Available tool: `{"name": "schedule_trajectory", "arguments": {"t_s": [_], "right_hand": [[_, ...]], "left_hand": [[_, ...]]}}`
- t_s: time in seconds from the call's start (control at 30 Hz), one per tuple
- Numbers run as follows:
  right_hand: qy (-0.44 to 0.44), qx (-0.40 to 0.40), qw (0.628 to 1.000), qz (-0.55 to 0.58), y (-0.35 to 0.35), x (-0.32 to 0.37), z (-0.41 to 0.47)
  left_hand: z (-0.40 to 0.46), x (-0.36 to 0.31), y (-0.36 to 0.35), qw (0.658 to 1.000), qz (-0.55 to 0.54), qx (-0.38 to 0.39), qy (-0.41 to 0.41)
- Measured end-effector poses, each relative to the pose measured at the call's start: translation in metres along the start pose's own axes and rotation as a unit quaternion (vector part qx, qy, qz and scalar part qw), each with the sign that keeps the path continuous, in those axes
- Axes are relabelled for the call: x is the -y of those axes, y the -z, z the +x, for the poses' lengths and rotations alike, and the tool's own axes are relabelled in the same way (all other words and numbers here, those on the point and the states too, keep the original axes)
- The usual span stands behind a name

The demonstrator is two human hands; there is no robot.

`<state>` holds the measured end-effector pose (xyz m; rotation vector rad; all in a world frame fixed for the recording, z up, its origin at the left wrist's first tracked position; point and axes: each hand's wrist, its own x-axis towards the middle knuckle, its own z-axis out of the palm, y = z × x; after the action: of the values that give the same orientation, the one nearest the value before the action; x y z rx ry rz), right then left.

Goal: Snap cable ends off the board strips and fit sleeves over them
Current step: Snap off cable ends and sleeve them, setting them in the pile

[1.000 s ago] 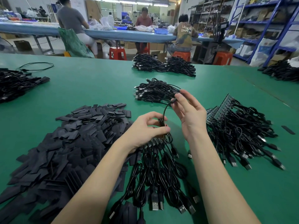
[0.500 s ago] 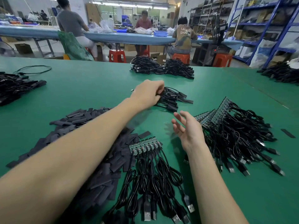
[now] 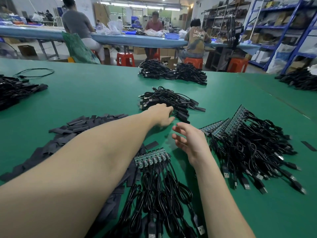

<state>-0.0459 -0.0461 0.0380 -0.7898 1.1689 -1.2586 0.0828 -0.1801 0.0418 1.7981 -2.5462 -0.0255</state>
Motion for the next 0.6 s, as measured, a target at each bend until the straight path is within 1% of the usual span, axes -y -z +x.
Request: {"name": "schedule_trajectory", "arguments": {"t_s": [0.1, 0.17, 0.27, 0.37, 0.43, 0.5, 0.57, 0.6], "right_hand": [[0.005, -0.002, 0.999, -0.04, -0.002, -0.002, -0.002], [0.011, 0.002, 0.997, -0.073, -0.002, -0.003, -0.002], [0.018, 0.012, 0.991, -0.128, -0.004, -0.005, -0.003], [0.037, 0.018, 0.979, -0.201, -0.006, -0.006, -0.003], [0.061, 0.021, 0.95, -0.304, -0.006, -0.006, 0.0], [0.082, 0.039, 0.9, -0.426, -0.006, -0.003, 0.0], [0.077, 0.063, 0.852, -0.515, -0.007, 0.002, -0.002], [0.059, 0.077, 0.835, -0.542, -0.007, 0.006, -0.004]], "left_hand": [[0.007, 0.002, 0.006, 0.999, 0.0, 0.046, 0.013], [0.005, 0.001, 0.011, 0.998, -0.021, 0.055, 0.016], [-0.01, -0.002, 0.012, 0.997, -0.07, 0.024, 0.005], [-0.038, -0.005, 0.012, 0.987, -0.156, -0.027, -0.005], [-0.061, -0.006, 0.012, 0.975, -0.212, -0.062, -0.008], [-0.085, -0.005, 0.012, 0.958, -0.273, -0.092, -0.001], [-0.11, -0.003, 0.011, 0.936, -0.327, -0.124, 0.021], [-0.12, -0.002, 0.011, 0.925, -0.353, -0.136, 0.033]]}}
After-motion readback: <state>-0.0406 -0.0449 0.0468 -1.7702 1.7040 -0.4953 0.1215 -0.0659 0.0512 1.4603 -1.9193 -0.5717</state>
